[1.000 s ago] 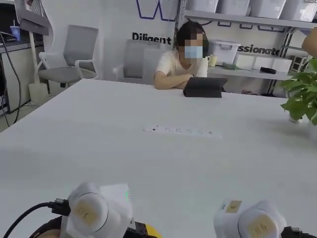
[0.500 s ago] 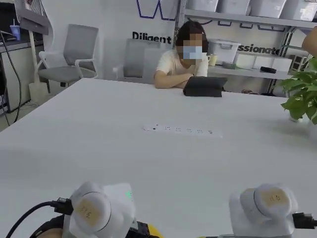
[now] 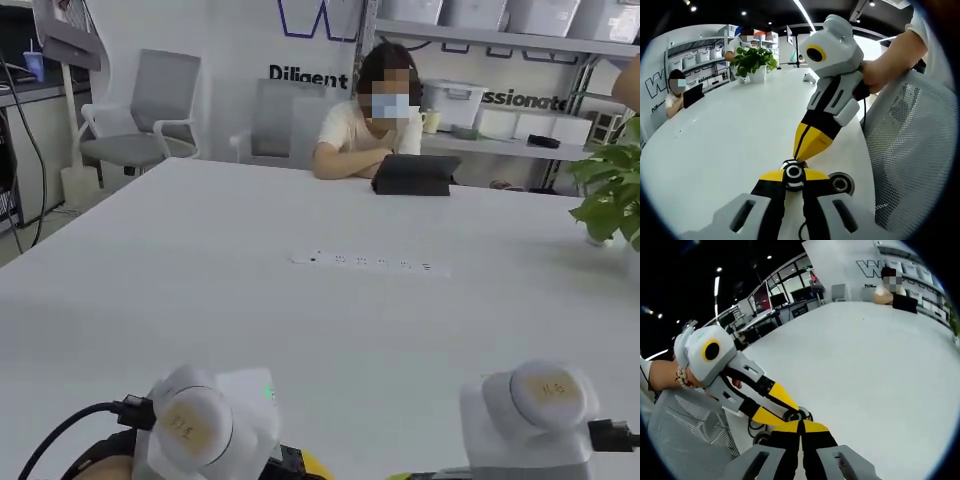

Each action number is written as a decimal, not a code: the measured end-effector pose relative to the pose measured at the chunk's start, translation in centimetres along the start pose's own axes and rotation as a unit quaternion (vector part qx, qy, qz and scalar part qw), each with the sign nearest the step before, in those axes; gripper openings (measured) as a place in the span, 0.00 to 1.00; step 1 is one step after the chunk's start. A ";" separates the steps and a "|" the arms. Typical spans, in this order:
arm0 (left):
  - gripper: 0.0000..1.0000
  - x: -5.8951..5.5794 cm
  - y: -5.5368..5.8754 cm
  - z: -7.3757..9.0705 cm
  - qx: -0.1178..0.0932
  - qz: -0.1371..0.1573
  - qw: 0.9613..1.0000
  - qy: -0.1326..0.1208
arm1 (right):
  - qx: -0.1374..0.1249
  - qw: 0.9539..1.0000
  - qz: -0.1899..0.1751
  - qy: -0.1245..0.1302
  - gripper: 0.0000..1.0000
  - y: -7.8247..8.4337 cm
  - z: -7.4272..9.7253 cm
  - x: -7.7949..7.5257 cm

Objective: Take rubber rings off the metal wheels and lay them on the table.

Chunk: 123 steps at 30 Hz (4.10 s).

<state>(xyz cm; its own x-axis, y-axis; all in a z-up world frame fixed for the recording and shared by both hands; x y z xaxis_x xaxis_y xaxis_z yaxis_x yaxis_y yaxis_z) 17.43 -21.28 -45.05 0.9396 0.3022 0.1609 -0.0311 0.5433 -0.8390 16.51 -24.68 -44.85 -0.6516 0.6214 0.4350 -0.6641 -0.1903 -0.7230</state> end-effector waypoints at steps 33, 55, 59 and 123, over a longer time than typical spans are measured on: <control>0.07 0.0 0.0 -0.1 -0.015 0.013 1.000 -0.001 | 0.004 1.000 -0.010 -0.005 0.00 0.5 -0.1 -0.2; 0.31 0.2 -3.2 1.8 -0.040 0.006 0.999 0.022 | -0.009 0.999 -0.031 0.006 0.00 0.2 0.5 -0.8; 0.40 0.4 -4.1 2.3 -0.051 0.011 0.998 0.022 | -0.015 0.999 -0.039 0.009 0.00 0.0 0.8 -1.1; 0.75 1.8 -0.5 18.0 -0.038 0.046 0.994 -0.087 | -0.064 0.995 -0.076 0.009 0.00 -1.5 2.0 -1.3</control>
<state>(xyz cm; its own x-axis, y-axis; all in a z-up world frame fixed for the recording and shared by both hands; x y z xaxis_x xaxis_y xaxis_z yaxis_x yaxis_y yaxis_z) 13.00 -6.87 -34.95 0.8600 0.4836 0.1632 -0.0825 0.4474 -0.8905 17.65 -26.75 -43.23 -0.5406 0.6486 0.5358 -0.7013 0.0043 -0.7128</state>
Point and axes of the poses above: the centre of the closed fingertips' face, and the gripper's own axes: z roughly backward along the fingers, x roughly to its left, y roughly out of its underside, the point moved 2 cm from there along z, roughly backward along the fingers, and after that the axes turned 12 degrees about -y, right-handed, at the moved point
